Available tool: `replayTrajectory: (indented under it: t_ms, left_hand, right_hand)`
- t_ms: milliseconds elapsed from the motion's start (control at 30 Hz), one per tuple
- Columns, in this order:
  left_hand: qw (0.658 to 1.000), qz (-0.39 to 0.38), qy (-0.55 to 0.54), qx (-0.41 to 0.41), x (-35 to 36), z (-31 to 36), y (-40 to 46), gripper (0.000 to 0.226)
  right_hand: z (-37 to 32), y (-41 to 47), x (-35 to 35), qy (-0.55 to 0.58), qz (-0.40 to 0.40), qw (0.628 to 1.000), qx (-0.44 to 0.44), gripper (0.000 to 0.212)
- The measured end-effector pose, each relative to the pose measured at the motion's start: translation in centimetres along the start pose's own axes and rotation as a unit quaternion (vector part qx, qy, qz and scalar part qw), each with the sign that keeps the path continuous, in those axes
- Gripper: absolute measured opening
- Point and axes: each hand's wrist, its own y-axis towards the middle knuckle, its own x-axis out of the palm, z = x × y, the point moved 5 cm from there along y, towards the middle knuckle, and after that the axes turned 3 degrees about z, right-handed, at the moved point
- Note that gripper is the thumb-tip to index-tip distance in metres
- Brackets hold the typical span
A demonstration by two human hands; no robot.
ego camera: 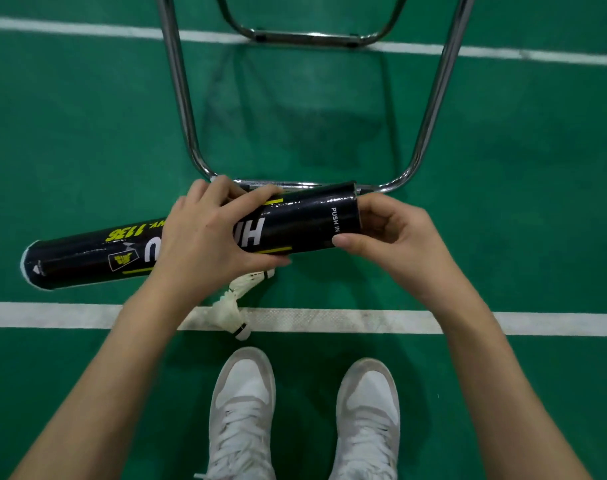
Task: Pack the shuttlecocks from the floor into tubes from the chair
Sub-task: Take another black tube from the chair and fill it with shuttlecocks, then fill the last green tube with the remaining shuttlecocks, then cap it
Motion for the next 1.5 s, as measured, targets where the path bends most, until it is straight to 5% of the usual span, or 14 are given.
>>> replayTrajectory:
  t_ms: [567,900,1133,1267,1500]
  left_hand:
    - [0.991,0.117,0.041,0.055,-14.4,6.2,6.2,0.083]
    - [0.984,0.159,0.039,0.073,-19.6,7.8,10.0,0.085]
    - [0.979,0.187,0.042,0.062,-20.1,7.7,11.3,0.086]
    - [0.976,0.211,0.039,0.047,-18.9,7.4,11.8,0.084]
    - [0.973,0.225,0.005,0.047,-17.6,7.3,13.3,0.079]
  right_hand:
    - [-16.2,-0.7,-2.6,-0.077,0.042,0.985,-0.150,0.019]
    - [-23.0,1.5,-7.5,-0.141,0.138,0.963,-0.186,0.009]
    - [-20.2,12.4,-15.4,-0.287,0.278,0.909,-0.122,0.013]
    - [-18.3,17.5,-17.9,-0.430,0.265,0.857,-0.105,0.031]
    - [-16.8,20.9,-19.2,-0.545,0.257,0.796,-0.063,0.025]
